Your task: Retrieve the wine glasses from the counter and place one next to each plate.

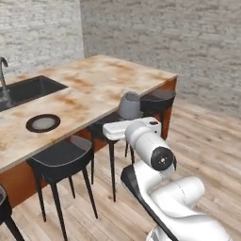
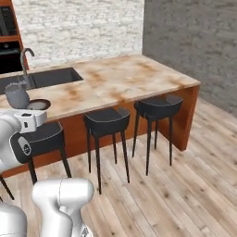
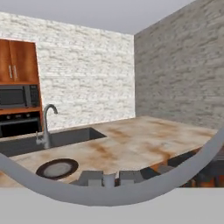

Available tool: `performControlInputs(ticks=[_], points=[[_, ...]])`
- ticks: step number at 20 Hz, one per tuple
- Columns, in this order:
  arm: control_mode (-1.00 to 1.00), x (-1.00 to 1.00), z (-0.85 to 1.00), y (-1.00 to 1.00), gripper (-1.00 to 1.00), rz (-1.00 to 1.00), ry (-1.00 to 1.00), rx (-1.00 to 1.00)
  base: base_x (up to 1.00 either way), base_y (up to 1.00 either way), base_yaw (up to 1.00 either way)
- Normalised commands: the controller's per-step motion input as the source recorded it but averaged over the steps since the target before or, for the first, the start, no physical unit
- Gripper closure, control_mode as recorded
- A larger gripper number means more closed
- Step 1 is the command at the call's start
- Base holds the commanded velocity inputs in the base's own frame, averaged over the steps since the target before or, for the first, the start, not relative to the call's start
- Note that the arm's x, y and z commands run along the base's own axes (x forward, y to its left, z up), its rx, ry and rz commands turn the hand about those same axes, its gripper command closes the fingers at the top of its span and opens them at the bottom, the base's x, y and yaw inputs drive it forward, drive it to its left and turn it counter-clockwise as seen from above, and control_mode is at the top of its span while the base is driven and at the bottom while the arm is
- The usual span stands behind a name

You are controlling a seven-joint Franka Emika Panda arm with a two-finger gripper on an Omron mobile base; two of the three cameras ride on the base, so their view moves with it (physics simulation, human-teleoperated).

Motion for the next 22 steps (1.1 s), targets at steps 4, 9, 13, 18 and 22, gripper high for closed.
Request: performControlInputs(ticks=[4,9,13,18,22], points=[[1.00,0.00,0.00,0.00,1.00,0.00,0.00,0.00,0.53,-0.62,0.53],[1.00,0.00,0.00,0.00,1.00,0.00,0.00,0.00,0.53,-0.64,0.52],[1.00,0.00,0.00,0.00,1.00,0.00,0.00,0.00,0.53,-0.61,0.53],[1.00,0.00,0.00,0.00,1.00,0.00,0.00,0.00,0.52,-0.59,0.53],[1.00,0.00,0.00,0.00,1.00,0.00,0.00,0.00,0.51,-0.51,0.51]])
